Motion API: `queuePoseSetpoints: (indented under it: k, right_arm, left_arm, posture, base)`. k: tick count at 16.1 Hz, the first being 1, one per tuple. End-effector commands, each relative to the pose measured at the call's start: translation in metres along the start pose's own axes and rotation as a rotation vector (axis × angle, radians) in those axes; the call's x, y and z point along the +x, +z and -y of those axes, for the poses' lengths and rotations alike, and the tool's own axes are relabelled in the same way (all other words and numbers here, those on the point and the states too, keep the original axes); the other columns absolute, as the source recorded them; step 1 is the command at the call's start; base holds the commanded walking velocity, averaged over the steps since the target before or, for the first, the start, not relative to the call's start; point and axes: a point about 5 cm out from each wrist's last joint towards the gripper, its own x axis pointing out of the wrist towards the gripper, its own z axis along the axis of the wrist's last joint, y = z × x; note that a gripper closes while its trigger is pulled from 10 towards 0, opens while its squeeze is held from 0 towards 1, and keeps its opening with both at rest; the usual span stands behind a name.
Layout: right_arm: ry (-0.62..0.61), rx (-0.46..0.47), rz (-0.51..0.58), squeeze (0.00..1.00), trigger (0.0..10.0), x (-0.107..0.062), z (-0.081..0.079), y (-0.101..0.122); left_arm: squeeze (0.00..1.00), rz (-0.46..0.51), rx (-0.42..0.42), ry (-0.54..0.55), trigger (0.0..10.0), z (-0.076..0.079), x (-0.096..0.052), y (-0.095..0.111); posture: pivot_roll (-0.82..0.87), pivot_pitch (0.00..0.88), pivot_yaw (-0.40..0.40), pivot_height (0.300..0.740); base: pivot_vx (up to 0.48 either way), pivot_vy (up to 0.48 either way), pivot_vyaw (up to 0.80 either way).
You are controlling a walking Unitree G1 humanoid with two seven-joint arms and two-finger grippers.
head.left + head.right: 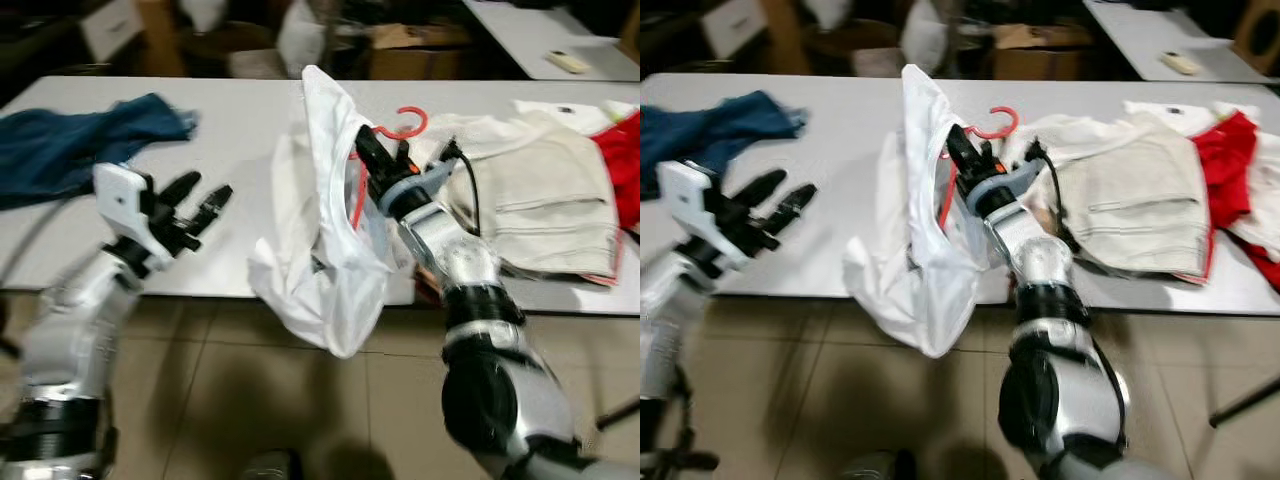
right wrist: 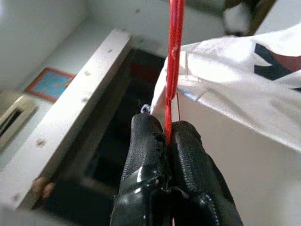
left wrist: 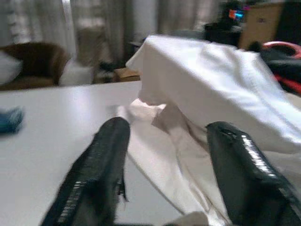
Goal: Hang hanger
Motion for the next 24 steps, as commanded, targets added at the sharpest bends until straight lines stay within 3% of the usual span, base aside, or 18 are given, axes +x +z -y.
queuePoseSetpoints:
  k: [1,5,8,11,17,20,24]
  right_arm:
    - [0.048,0.007,-0.04,0.0,10.0,0.001,-0.011,-0.004]
    - [0.061,0.004,-0.125,0.0,10.0,-0.015,-0.011,-0.017]
    - [0.057,0.026,-0.147,0.0,10.0,-0.019,-0.013,-0.023]
    - [0.085,0.023,-0.177,0.0,10.0,-0.018,-0.023,-0.029]
    - [0.084,0.027,-0.198,0.0,10.0,-0.02,-0.024,-0.034]
    - [0.076,0.028,-0.208,0.0,10.0,-0.025,-0.021,-0.038]
    - [0.076,0.027,-0.211,0.0,10.0,-0.026,-0.021,-0.038]
  left_arm:
    - [1.0,-0.051,-0.014,0.005,10.0,0.005,0.002,-0.009]
    - [1.0,-0.027,-0.069,0.01,10.0,0.017,0.011,-0.013]
    - [0.96,0.028,-0.145,0.006,10.0,0.033,0.029,-0.007]
    - [0.96,0.042,-0.18,0.006,10.0,0.032,0.023,-0.005]
    - [0.96,0.042,-0.146,-0.006,10.0,0.029,0.016,0.0]
    - [0.96,-0.021,-0.092,-0.02,10.0,0.025,0.007,-0.008]
    - [0.96,-0.028,-0.084,-0.019,10.0,0.025,0.006,-0.009]
  posture:
    - [-0.02,0.0,0.105,0.74]
    - [-0.02,0.0,0.092,0.74]
    - [-0.02,0.0,0.081,0.74]
    - [-0.01,0.0,0.078,0.74]
    - [0.0,0.0,0.083,0.74]
    - [0.0,0.0,0.087,0.74]
    - [0.0,0.0,0.086,0.74]
  base:
    - [0.0,0.0,0.72]
    - [0.0,0.0,0.71]
    - [0.0,0.0,0.71]
    - [0.0,0.0,0.71]
    - [0.0,0.0,0.71]
    - [0.0,0.0,0.71]
    - [0.0,0.0,0.71]
